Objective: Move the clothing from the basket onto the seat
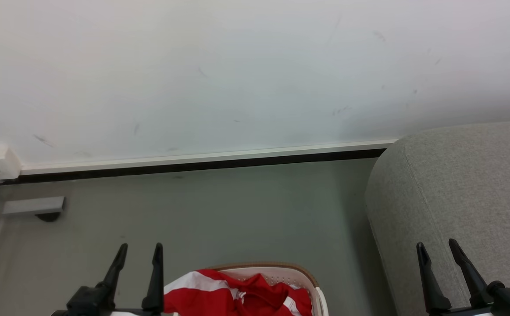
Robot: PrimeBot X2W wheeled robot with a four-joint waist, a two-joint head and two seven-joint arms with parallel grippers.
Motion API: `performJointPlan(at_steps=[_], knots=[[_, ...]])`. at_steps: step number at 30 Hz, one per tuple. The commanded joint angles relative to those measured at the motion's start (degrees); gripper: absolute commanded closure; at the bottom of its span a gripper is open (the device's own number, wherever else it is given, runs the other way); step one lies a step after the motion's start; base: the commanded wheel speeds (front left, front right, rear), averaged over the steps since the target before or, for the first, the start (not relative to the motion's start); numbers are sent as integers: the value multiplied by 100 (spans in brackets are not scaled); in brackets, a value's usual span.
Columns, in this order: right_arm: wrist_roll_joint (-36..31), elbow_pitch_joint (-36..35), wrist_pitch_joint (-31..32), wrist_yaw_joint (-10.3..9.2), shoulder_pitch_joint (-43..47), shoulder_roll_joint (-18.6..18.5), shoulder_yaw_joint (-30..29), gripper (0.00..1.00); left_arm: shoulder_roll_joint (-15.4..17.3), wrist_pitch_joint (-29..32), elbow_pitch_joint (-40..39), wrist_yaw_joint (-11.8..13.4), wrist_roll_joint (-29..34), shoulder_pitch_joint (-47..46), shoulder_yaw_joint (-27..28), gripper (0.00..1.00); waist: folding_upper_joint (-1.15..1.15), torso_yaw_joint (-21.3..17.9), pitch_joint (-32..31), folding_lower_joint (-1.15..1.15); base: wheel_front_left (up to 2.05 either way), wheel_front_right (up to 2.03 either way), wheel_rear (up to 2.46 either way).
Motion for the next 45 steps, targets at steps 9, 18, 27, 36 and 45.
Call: performJointPlan(at_steps=[9,18,27,36,45], knots=[[-226,-2,-146,-13,40,6,-32,0,16,-139,-2,-24,508,52,11,0,0,-8,12,0,0,0,0],[-139,-5,-144,-13,22,-25,18,0,8,-145,-5,-27,541,78,27,0,0,-19,31,0,0,0,0],[-64,-20,-144,-13,-115,-64,87,0,4,-140,141,-109,565,35,-73,0,0,-114,173,0,0,0,0],[-4,-247,-142,-13,-451,-63,151,0,217,-127,1067,-414,548,-412,-971,0,0,-350,707,0,0,0,0],[97,-526,-142,-12,-955,-14,242,0,1178,1092,1772,-433,-393,-1394,-3492,0,0,-759,1458,0,0,0,0]])
